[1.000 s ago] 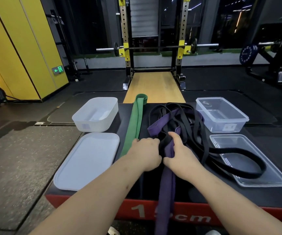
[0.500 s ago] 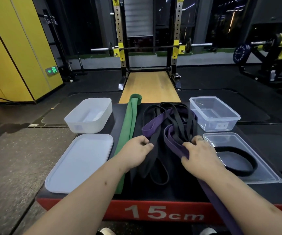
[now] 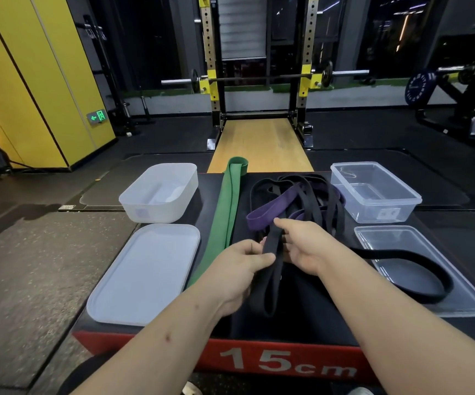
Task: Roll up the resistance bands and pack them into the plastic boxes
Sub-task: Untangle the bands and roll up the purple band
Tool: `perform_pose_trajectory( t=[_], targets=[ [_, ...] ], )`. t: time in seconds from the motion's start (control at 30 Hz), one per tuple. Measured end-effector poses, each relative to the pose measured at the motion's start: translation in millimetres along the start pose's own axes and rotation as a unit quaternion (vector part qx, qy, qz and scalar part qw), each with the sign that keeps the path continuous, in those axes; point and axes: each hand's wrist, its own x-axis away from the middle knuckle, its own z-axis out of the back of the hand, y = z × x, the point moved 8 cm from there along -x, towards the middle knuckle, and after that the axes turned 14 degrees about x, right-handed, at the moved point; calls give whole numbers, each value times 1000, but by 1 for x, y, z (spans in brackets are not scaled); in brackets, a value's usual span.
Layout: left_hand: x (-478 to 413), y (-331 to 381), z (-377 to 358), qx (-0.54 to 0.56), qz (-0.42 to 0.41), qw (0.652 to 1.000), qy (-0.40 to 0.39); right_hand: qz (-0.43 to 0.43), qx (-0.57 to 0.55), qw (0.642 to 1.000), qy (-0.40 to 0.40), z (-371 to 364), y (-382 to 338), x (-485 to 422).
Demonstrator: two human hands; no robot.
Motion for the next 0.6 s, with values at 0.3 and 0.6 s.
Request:
perform_pose_trajectory(
  t=[0.3, 0.6],
  targets=[
    [-18, 6, 3, 3, 54, 998, 32, 162, -41, 985, -41, -1, -23, 16],
    [-41, 9, 5, 55, 60, 995, 51, 136, 159, 965, -157, 5, 6, 35]
  ],
)
